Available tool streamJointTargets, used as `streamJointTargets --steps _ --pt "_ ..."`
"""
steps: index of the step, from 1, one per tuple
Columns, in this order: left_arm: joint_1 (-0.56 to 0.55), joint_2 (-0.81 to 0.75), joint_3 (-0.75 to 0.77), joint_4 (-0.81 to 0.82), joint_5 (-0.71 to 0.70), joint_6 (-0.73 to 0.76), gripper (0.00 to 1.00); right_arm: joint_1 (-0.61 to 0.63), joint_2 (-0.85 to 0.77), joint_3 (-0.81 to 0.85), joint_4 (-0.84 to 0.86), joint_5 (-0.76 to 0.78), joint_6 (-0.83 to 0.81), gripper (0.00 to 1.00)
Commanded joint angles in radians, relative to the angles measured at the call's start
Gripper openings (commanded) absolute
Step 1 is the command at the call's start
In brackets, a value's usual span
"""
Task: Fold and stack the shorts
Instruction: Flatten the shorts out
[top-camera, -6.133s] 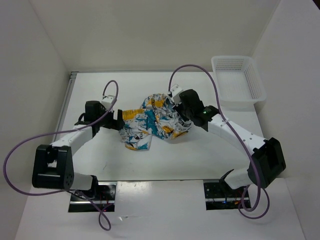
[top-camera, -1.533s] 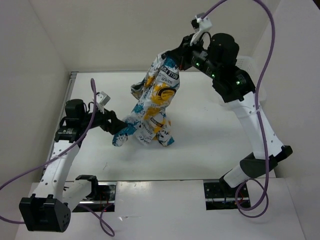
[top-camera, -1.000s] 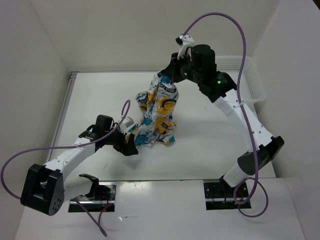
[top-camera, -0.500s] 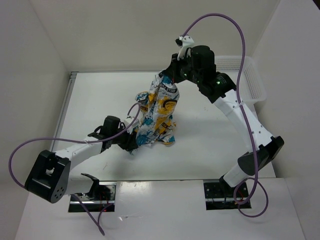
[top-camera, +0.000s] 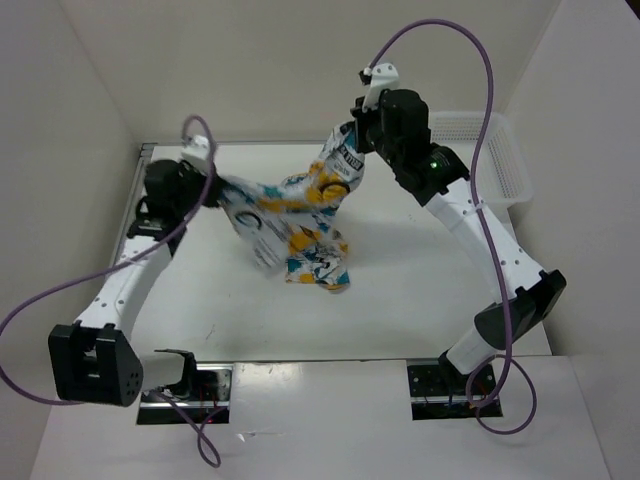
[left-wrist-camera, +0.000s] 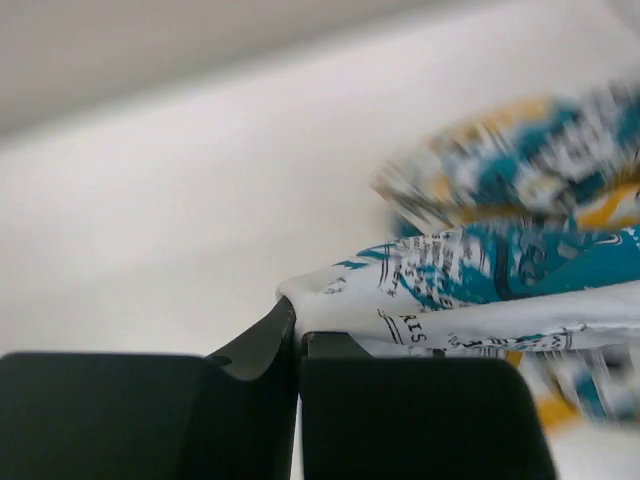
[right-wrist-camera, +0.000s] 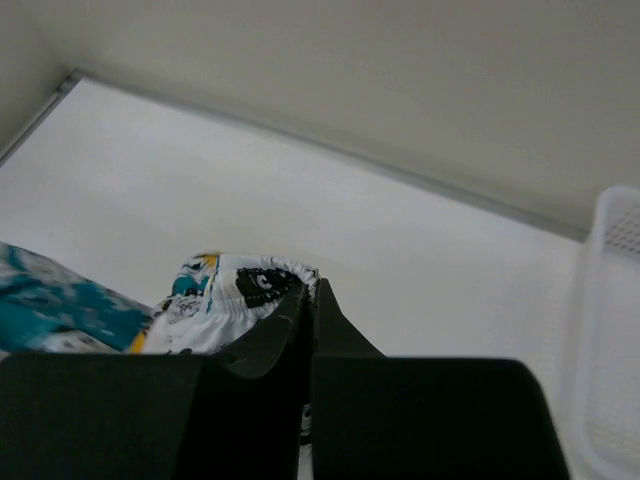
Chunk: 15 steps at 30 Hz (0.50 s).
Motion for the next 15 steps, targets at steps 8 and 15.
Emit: streamJointTargets --steps 8,15 --pt "0.219 -0.179 0.378 0.046 -0.073 0.005 0.00 -0.066 -0.021 0.134 0.196 0.223 -0.167 0.00" --pt "0.219 -0.378 0.219 -0.291 0.036 0.005 0.00 -0.077 -0.249 -0.371 0.141 0.022 -0.380 0.00"
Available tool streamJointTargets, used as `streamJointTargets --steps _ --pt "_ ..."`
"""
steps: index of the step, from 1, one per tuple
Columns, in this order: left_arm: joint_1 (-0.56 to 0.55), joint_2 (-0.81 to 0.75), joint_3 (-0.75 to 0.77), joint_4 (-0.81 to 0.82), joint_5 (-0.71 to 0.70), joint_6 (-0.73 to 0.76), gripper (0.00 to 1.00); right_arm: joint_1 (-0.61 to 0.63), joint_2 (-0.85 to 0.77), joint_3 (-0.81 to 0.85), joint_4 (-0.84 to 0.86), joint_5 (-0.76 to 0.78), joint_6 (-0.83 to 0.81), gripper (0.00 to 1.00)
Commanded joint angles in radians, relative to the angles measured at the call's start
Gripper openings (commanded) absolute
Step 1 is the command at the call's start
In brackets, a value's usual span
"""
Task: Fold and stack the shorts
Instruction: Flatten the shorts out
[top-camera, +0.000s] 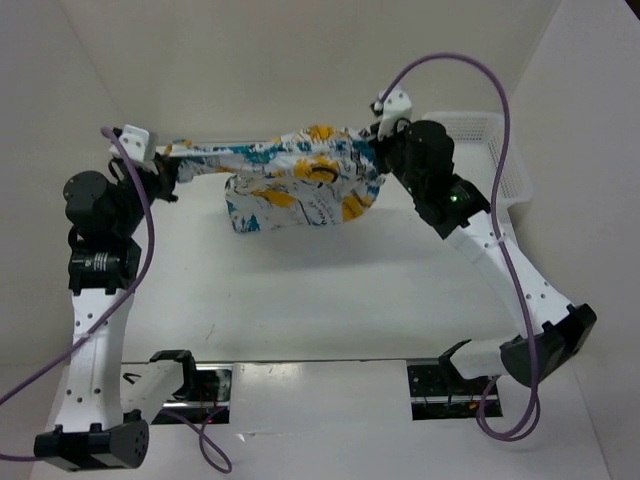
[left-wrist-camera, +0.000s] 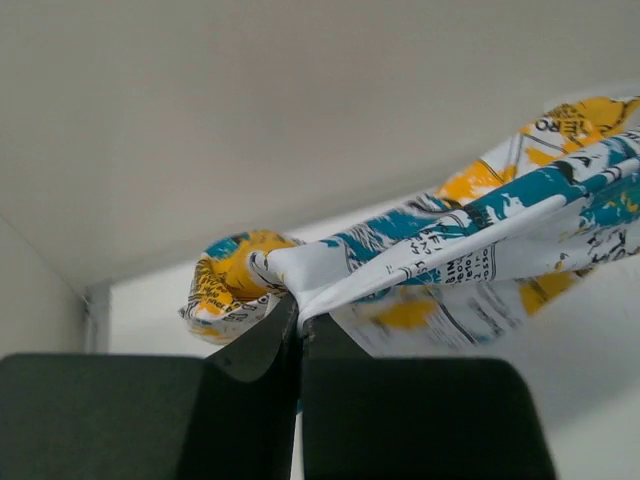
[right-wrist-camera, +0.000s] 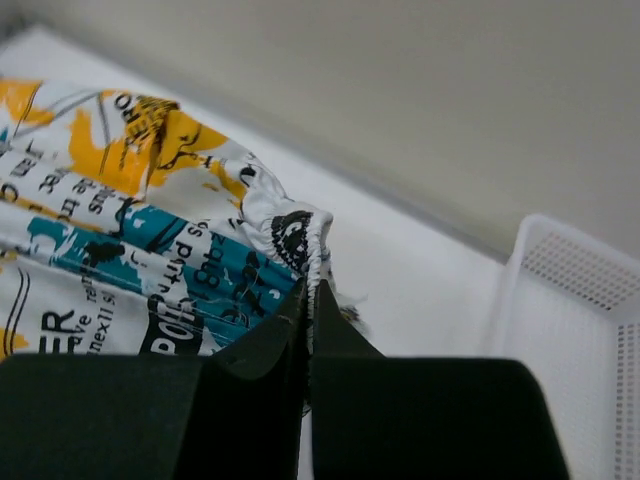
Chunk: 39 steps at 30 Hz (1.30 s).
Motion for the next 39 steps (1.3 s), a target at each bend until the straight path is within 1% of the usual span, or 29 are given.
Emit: streamJointTargets --steps 1,2,3,4,5,6,7,8,9,11,12,13,15,17,18,19,20,21,22,23,25,26,27,28,29,30,31,35,39 --pt "0.014 -0.131 -0.094 -0.232 0.017 0.004 0.00 -0.043 -0.110 -0.187 -0.108 -0.038 -0.204 0.00" --pt "0.002 -0.164 -0.150 -0.273 0.037 0.004 0.02 -0.043 -0.132 -0.282 -0.142 -0.106 -0.231 0.02" --pt "0.002 -0.196 -0.172 -0.401 0.099 0.004 0.12 -0.043 -0.150 -0.320 -0.179 -0.149 -0.282 0.06" --pt "-0.009 -0.258 -0.189 -0.469 0.139 0.004 0.24 -0.043 -0.178 -0.376 -0.287 -0.199 -0.319 0.16" --pt "-0.009 -0.286 -0.206 -0.531 0.179 0.004 0.49 -0.043 -0.188 -0.395 -0.344 -0.246 -0.357 0.46" --pt "-0.018 -0.311 -0.231 -0.638 0.255 0.004 0.67 -0.043 -0.198 -0.412 -0.398 -0.313 -0.391 0.68" --pt "-0.018 -0.351 -0.240 -0.680 0.290 0.004 0.80 -0.043 -0.207 -0.438 -0.473 -0.325 -0.458 0.87" --pt "-0.018 -0.366 -0.251 -0.703 0.311 0.004 0.84 -0.043 -0.225 -0.447 -0.493 -0.325 -0.488 0.97" --pt "-0.018 -0.379 -0.261 -0.703 0.320 0.004 0.87 -0.043 -0.234 -0.447 -0.494 -0.285 -0.511 1.00" --pt "-0.018 -0.379 -0.272 -0.703 0.305 0.004 0.89 -0.043 -0.253 -0.459 -0.494 -0.239 -0.537 1.00" --pt "-0.018 -0.379 -0.272 -0.665 0.290 0.004 0.89 -0.043 -0.253 -0.450 -0.485 -0.222 -0.537 1.00" --pt "-0.018 -0.347 -0.272 -0.645 0.247 0.004 0.89 -0.043 -0.253 -0.428 -0.485 -0.222 -0.537 1.00" --pt "-0.018 -0.283 -0.272 -0.611 0.200 0.004 0.89 -0.043 -0.242 -0.407 -0.484 -0.243 -0.499 1.00" --pt "-0.018 -0.227 -0.303 -0.588 0.121 0.004 0.87 -0.043 -0.229 -0.407 -0.431 -0.268 -0.430 1.00" --pt "-0.018 -0.162 -0.317 -0.578 0.098 0.004 0.87 -0.043 -0.218 -0.423 -0.411 -0.280 -0.407 0.94" --pt "-0.018 -0.128 -0.326 -0.577 0.069 0.004 0.86 -0.043 -0.209 -0.432 -0.396 -0.308 -0.384 0.91" --pt "-0.018 -0.095 -0.326 -0.577 0.069 0.004 0.86 -0.043 -0.208 -0.443 -0.365 -0.319 -0.335 0.88" --pt "-0.018 -0.040 -0.337 -0.577 0.055 0.004 0.83 -0.043 -0.192 -0.471 -0.353 -0.329 -0.313 0.84" --pt "-0.018 -0.023 -0.349 -0.577 0.046 0.004 0.82 -0.043 -0.178 -0.488 -0.343 -0.342 -0.292 0.77" --pt "-0.018 -0.011 -0.360 -0.541 0.017 0.004 0.82 -0.043 -0.178 -0.510 -0.331 -0.342 -0.241 0.74" --pt "-0.018 0.015 -0.411 -0.484 -0.034 0.004 0.82 -0.043 -0.167 -0.590 -0.294 -0.363 -0.203 0.70" --pt "-0.018 0.032 -0.424 -0.484 -0.075 0.004 0.82 -0.043 -0.167 -0.617 -0.281 -0.363 -0.183 0.70" --pt "-0.018 0.078 -0.424 -0.484 -0.086 0.004 0.82 -0.043 -0.156 -0.665 -0.255 -0.380 -0.145 0.69" --pt "-0.018 0.107 -0.438 -0.508 -0.086 0.004 0.82 -0.043 -0.156 -0.682 -0.245 -0.398 -0.153 0.68" --pt "-0.018 0.171 -0.438 -0.508 -0.086 0.004 0.79 -0.043 -0.143 -0.696 -0.221 -0.385 -0.122 0.68" --pt "-0.018 0.196 -0.448 -0.508 -0.086 0.004 0.75 -0.043 -0.112 -0.696 -0.166 -0.359 -0.094 0.64" --pt "-0.018 0.219 -0.449 -0.487 -0.086 0.004 0.74 -0.043 -0.092 -0.696 -0.155 -0.359 -0.082 0.63" --pt "0.019 0.299 -0.470 -0.397 -0.095 0.004 0.74 -0.043 0.011 -0.659 -0.138 -0.421 -0.051 0.63" --pt "0.037 0.348 -0.470 -0.357 -0.121 0.004 0.75 -0.043 0.098 -0.679 -0.069 -0.421 -0.051 0.63"
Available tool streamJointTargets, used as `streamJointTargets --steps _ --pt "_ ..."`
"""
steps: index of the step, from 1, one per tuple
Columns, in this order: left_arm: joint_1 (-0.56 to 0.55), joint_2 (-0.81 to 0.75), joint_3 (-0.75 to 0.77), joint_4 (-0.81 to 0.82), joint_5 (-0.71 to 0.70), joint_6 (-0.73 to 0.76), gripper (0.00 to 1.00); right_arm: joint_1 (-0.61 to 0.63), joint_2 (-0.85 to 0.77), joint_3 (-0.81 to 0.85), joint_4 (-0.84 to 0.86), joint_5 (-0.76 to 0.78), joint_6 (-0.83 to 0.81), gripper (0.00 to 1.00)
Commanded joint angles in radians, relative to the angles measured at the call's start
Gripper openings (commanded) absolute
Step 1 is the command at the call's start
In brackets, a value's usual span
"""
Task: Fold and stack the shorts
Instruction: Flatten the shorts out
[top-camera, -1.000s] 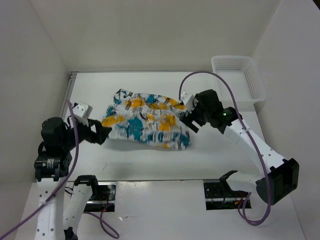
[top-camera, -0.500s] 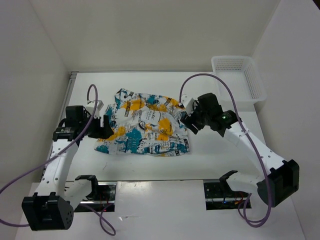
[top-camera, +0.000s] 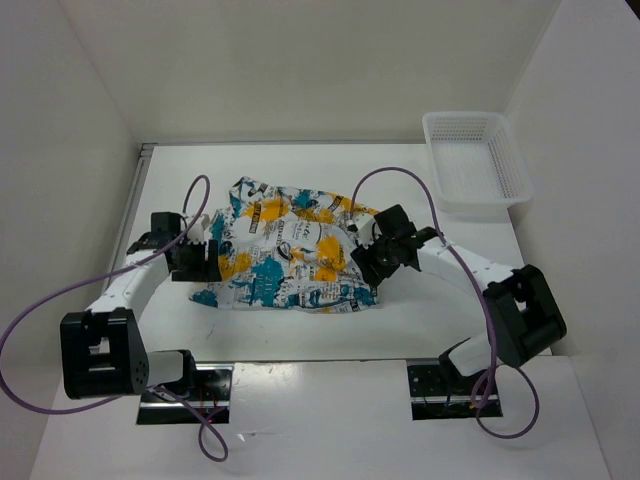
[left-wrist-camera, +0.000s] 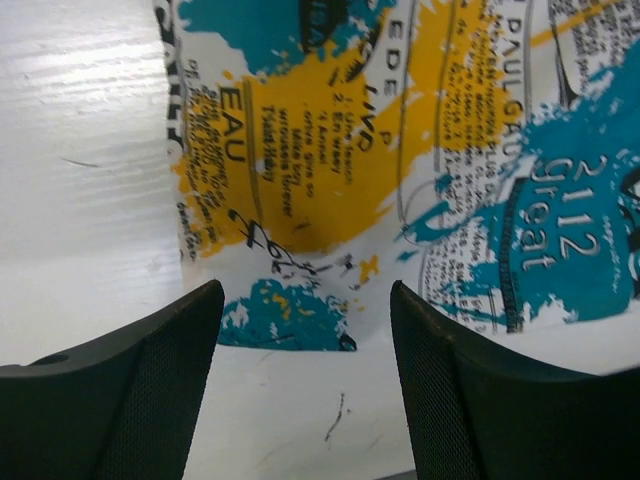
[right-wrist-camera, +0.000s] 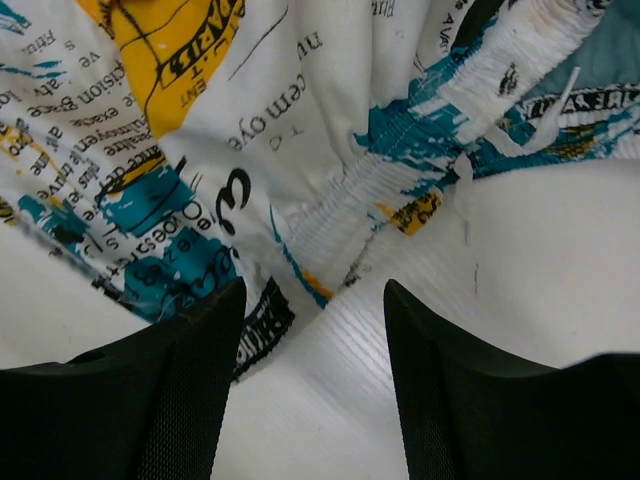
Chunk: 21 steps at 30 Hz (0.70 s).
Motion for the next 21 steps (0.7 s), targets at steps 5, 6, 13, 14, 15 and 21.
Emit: streamJointTargets --steps 5,6,13,14,15,21 --pt "0.018 0.051 -0.054 0.086 -0.029 0.004 0.76 -0.003 0.078 0.017 0.113 -0.051 0.032 0.46" --pt "0.018 0.063 -0.063 0.086 -0.038 0.004 0.76 -0.003 0.088 0.017 0.113 -0.062 0.032 0.40" --pt "0.018 0.063 -0.114 0.086 -0.011 0.004 0.48 -0.003 0.081 0.060 0.034 -0.120 -0.041 0.00" --pt "0.018 0.063 -0.114 0.086 -0.011 0.004 0.42 -0.003 0.062 0.060 0.014 -0.120 -0.058 0.00" --pt "0.018 0.063 -0.125 0.086 0.000 0.004 0.28 -0.003 0.053 0.077 -0.011 -0.120 -0.079 0.00" --pt "0.018 0.042 -0.145 0.073 -0.011 0.004 0.00 -0.003 0.039 0.259 -0.355 -0.189 -0.363 0.00"
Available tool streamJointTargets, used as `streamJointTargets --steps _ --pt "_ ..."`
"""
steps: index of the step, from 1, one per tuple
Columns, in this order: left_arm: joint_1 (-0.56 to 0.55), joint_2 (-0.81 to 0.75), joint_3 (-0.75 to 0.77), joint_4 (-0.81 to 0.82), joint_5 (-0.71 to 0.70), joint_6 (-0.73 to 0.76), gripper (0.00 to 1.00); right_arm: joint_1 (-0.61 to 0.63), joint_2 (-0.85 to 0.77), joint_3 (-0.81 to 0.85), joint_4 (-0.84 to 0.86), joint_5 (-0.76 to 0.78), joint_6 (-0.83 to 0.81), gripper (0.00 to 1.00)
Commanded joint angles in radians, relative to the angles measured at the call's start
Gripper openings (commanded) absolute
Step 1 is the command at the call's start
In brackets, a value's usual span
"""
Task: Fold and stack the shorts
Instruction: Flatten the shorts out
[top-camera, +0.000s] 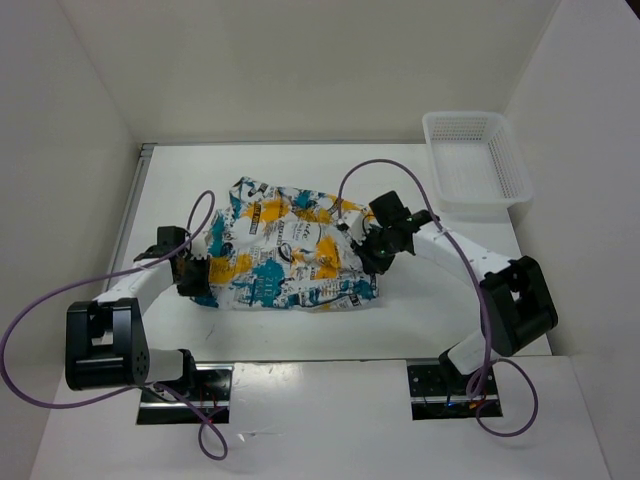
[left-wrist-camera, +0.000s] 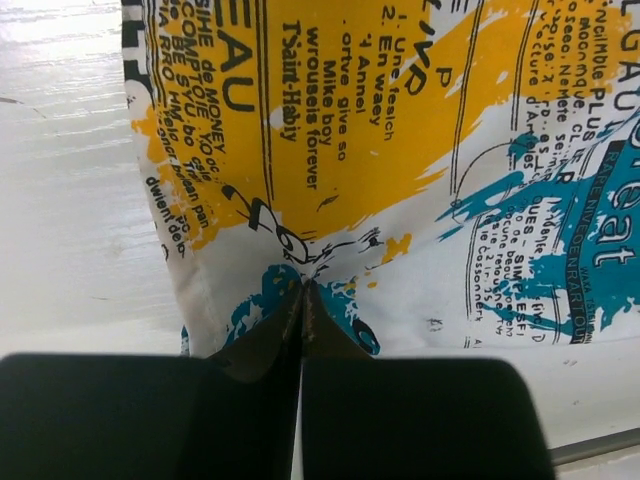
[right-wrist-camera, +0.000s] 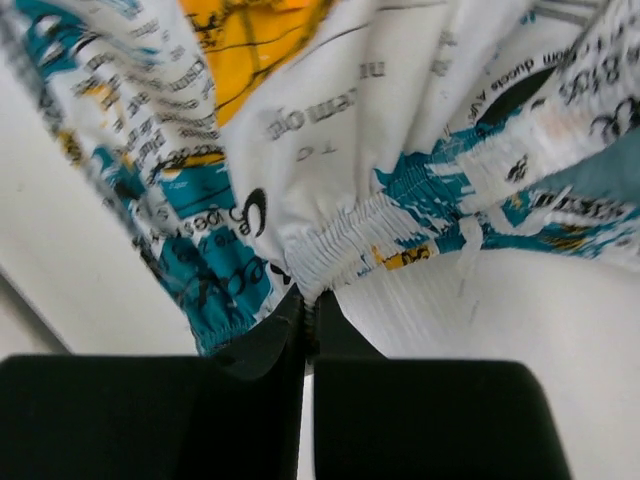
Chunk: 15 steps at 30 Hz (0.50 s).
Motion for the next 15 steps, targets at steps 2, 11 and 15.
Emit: streamJointTargets --steps 2,11,15 --pt "0.005 -0.028 0.015 -0.099 -0.016 0.004 0.00 -0.003 -0.016 0.182 -0.358 -0.091 -0.274 0.00" --pt "0.026 -0.048 0.202 -0.377 0.142 0.004 0.00 0.327 -0.038 0.019 -0.484 0.071 -0.402 0.50" --pt "0.026 -0.048 0.283 -0.498 0.177 0.004 0.16 0.238 -0.078 0.099 -0.367 0.108 -0.319 1.00"
